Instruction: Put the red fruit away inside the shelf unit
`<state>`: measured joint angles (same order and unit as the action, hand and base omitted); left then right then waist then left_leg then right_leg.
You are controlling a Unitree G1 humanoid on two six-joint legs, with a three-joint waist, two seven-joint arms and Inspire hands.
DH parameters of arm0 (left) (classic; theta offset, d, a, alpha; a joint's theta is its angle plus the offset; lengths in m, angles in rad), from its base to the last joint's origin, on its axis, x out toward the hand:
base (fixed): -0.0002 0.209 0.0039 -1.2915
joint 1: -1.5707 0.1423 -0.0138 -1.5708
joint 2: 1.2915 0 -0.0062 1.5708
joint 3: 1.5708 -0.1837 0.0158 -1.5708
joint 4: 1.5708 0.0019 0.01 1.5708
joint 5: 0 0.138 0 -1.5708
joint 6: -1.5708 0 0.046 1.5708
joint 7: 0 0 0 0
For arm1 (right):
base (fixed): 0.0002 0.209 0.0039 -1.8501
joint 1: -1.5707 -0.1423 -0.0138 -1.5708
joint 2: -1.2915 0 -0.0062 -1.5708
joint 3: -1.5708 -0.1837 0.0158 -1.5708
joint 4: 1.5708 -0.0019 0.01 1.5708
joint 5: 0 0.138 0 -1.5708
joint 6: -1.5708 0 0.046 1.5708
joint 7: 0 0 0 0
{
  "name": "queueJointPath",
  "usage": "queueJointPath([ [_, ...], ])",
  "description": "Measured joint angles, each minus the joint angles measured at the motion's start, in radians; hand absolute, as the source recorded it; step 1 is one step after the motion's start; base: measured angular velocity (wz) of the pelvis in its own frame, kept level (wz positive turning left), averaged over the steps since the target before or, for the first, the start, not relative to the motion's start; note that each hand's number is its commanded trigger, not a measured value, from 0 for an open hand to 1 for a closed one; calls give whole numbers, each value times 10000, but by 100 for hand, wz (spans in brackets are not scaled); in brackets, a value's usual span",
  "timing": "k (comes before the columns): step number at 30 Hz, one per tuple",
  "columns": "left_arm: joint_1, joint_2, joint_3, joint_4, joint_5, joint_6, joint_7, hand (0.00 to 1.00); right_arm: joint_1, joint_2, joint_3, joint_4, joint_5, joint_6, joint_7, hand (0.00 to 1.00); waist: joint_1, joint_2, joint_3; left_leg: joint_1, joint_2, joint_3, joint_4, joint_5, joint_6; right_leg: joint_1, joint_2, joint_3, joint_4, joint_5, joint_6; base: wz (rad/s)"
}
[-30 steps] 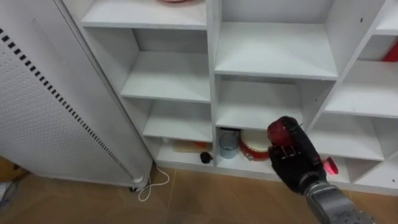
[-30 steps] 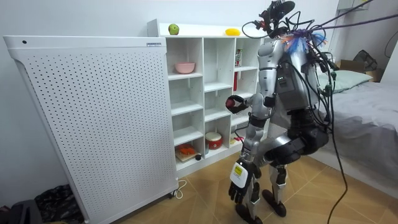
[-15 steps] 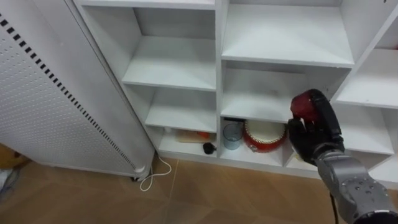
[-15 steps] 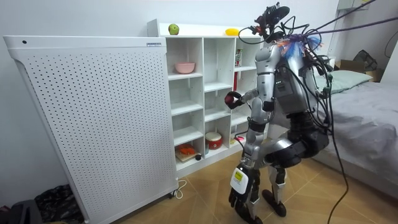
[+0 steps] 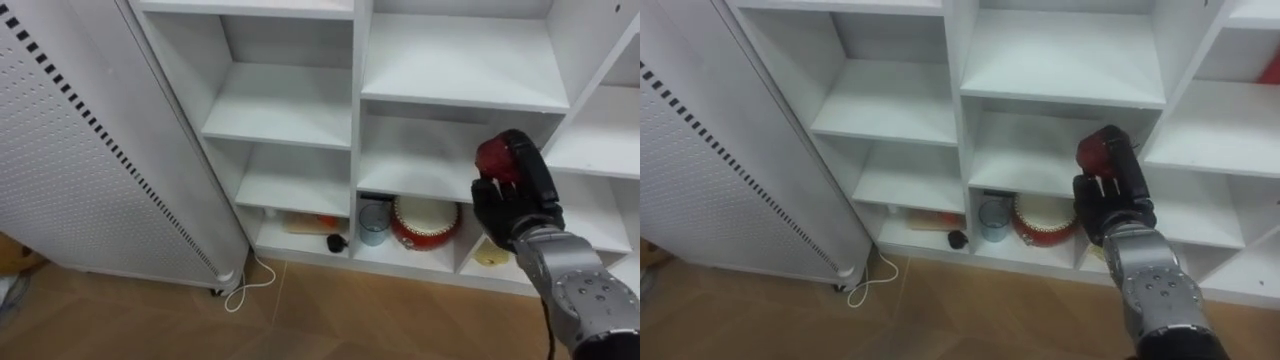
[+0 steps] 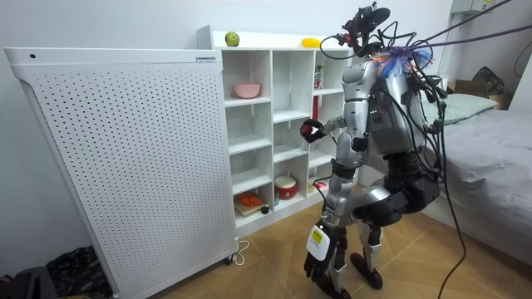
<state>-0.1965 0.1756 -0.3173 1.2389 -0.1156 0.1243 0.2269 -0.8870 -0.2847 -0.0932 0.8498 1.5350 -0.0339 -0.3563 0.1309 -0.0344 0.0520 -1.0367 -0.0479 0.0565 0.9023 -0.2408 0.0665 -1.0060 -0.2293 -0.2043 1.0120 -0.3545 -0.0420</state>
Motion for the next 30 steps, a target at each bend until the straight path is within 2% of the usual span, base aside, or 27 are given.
queueJointPath([
  [1,51,13,-1,-2,1,0,3,0,0,-2,1,-4,-73,2,-79,83,-18,-18,-12,1,3,-4,7,0,0,5,3,-3,1,-1,-1,0],
  [2,160,20,0,-9,11,6,11,0,0,-25,1,-9,-155,3,-215,54,-52,-45,-29,1,7,-7,28,0,0,18,9,-7,5,-1,-2,0],
  [3,243,17,-1,-17,12,14,10,0,-1,-71,8,-10,-182,3,-338,40,-72,-57,-35,1,7,-11,41,0,1,26,30,-13,5,-1,-2,0],
  [4,284,17,-1,-33,13,14,10,0,-1,-104,15,-10,-182,4,-383,10,-70,-60,-34,1,9,-16,50,-1,2,30,34,-15,-1,0,-3,0],
  [5,357,17,-2,-56,11,16,10,0,-1,-188,63,-9,-183,6,-451,0,-62,-60,-34,1,13,-9,62,-10,11,31,37,-10,-1,0,-1,-3],
  [9,421,30,-9,-51,7,95,10,0,1,-346,208,-3,-232,15,-493,0,-3,-61,-32,1,24,-6,95,-35,21,33,49,-5,3,9,13,-1],
  [15,465,29,-6,-40,6,98,-38,0,1,-352,298,11,-277,41,-492,0,122,-72,-25,13,19,-9,73,-71,-30,36,43,-6,-1,-8,29,0],
  [30,645,29,-7,-55,-4,130,-92,0,2,-356,306,22,-309,65,-544,0,135,-119,3,8,57,-67,141,-173,19,147,26,-161,-35,-123,8,1],
])
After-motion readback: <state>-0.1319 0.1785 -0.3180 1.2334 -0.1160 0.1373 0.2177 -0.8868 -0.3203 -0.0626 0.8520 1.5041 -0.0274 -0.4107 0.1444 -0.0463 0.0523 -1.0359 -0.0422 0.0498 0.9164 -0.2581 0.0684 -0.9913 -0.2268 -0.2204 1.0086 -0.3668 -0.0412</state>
